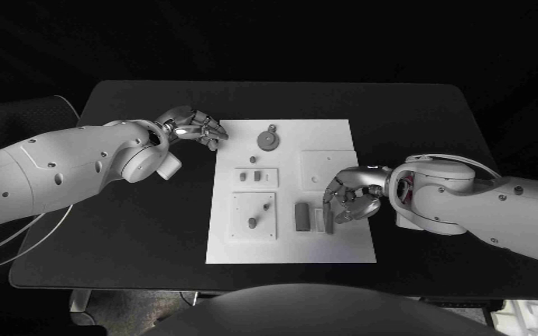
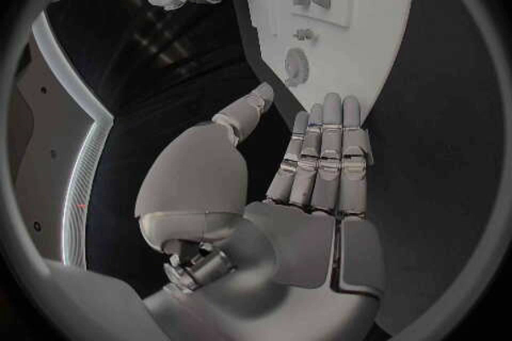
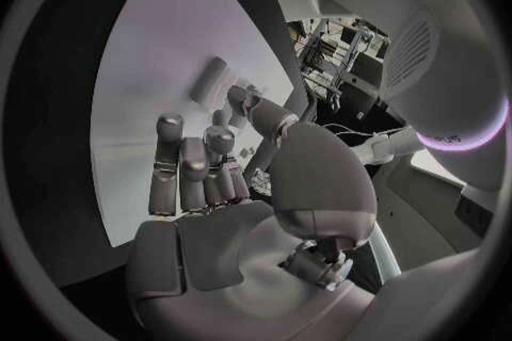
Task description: Assemble the parts on the task board
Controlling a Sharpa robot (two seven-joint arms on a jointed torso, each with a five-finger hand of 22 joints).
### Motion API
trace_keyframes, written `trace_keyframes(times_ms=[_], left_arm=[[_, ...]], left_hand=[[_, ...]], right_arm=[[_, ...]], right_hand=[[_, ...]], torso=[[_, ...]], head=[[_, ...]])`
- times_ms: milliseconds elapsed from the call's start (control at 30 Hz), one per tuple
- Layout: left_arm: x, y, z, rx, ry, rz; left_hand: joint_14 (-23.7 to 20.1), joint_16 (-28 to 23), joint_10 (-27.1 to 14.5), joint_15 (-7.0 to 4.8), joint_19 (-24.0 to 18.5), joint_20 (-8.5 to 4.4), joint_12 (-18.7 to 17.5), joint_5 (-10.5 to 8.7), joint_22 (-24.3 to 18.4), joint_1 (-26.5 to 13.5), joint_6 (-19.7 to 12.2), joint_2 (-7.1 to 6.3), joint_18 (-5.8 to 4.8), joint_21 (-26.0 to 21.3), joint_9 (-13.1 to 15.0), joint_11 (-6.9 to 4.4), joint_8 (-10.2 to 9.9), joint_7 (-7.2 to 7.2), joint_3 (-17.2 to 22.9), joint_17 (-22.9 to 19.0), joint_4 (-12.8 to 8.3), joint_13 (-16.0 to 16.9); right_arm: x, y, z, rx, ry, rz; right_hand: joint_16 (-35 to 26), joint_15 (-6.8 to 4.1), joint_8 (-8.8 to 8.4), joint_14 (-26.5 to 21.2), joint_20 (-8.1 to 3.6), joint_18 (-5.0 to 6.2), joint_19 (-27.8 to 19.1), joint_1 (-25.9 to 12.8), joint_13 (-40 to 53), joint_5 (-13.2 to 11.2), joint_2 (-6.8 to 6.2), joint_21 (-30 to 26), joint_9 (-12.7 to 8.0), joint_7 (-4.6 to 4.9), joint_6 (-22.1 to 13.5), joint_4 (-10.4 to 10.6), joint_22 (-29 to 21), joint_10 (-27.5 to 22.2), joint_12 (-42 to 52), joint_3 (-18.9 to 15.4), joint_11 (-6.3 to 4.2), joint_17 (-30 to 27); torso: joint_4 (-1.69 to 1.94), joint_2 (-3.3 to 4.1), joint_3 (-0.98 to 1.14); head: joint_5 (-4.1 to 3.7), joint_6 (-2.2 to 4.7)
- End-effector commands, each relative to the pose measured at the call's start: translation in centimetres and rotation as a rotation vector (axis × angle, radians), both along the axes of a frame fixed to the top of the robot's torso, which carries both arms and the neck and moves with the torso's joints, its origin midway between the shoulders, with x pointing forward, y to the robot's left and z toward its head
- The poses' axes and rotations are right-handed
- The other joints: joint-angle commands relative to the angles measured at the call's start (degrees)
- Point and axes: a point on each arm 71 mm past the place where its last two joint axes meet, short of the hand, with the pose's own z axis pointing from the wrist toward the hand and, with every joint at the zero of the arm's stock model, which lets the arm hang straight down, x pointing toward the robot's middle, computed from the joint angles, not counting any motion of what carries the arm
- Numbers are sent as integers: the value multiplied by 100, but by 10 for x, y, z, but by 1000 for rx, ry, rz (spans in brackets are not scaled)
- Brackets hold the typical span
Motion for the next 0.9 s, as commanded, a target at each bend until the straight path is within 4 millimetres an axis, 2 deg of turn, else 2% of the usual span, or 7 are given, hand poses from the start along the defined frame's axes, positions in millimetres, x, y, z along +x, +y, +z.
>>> trace_keyframes(times_ms=[33,367,667,900], left_arm=[[0,-2,1,-5,0,-13],[0,-1,1,-4,0,-12],[-1,0,1,-4,1,-12],[-1,0,1,-4,1,-12]], left_hand=[[31,-38,17,13,-7,0,-4,-16,10,1,-40,-59,49,-18,-4,15,38,-12,-5,6,20,8],[33,-44,18,13,-6,-1,-6,-16,13,3,-40,-60,49,-20,-4,15,40,-12,-6,15,19,9],[34,-48,18,13,-6,-1,-7,-16,14,4,-39,-58,49,-21,-4,15,41,-12,-6,20,20,9],[34,-50,19,13,-5,-1,-7,-16,15,4,-39,-59,48,-22,-4,15,41,-13,-6,23,20,10]], right_arm=[[-4,6,3,-36,-126,166],[-2,6,3,-106,-237,237],[-7,13,-8,-102,-240,263],[-8,15,-10,-100,-234,270]], right_hand=[[-3,-20,-38,-29,7,35,-31,65,-1,-29,-37,-33,-30,-58,-56,0,77,2,0,-9,-64,10],[-5,-28,8,-42,21,35,-50,86,-13,-28,-70,-39,-47,-103,-43,10,78,7,-4,-21,-108,13],[4,-29,93,-28,28,35,-36,59,-25,-27,-50,-32,-52,-102,51,38,78,39,0,-31,-109,15],[6,-29,155,-14,27,35,-23,42,-36,-27,-27,-28,-61,-98,122,48,77,61,1,-31,-105,14]], torso=[[-1,1,2],[-2,0,0],[11,6,2],[2,4,1]], head=[[-5,0],[-14,0],[-11,0],[-13,0]])
